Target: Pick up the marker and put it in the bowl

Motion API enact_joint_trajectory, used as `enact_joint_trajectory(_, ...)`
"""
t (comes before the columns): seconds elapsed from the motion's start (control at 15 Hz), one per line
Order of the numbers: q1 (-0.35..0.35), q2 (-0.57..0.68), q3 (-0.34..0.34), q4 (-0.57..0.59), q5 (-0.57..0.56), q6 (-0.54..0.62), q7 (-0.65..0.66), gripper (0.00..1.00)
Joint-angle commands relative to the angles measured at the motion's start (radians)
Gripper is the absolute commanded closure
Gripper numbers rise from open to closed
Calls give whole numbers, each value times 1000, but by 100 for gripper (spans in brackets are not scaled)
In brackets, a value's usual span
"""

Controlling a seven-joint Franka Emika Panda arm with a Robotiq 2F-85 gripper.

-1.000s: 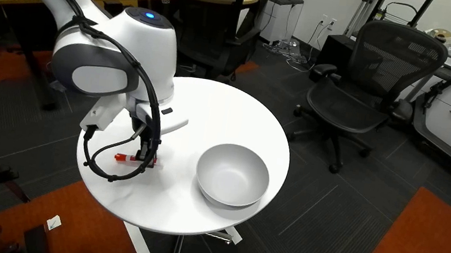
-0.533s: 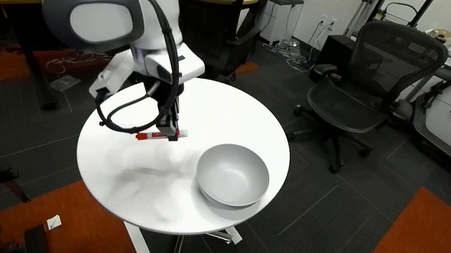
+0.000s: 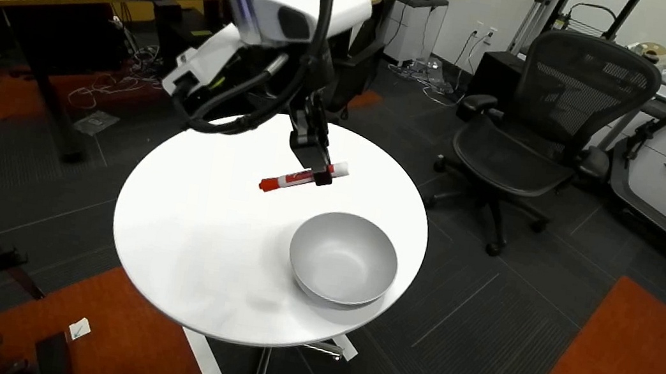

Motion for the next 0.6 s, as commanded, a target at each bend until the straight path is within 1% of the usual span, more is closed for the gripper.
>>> enact_joint_trajectory(0.0,-49,42,41,112,-7,-77,2,95)
enact_joint_trajectory(0.33,-107,142,93,241,72,-165,-50,95)
enact_joint_trajectory(0.53,-149,214,116,311,149,-207,-88,95)
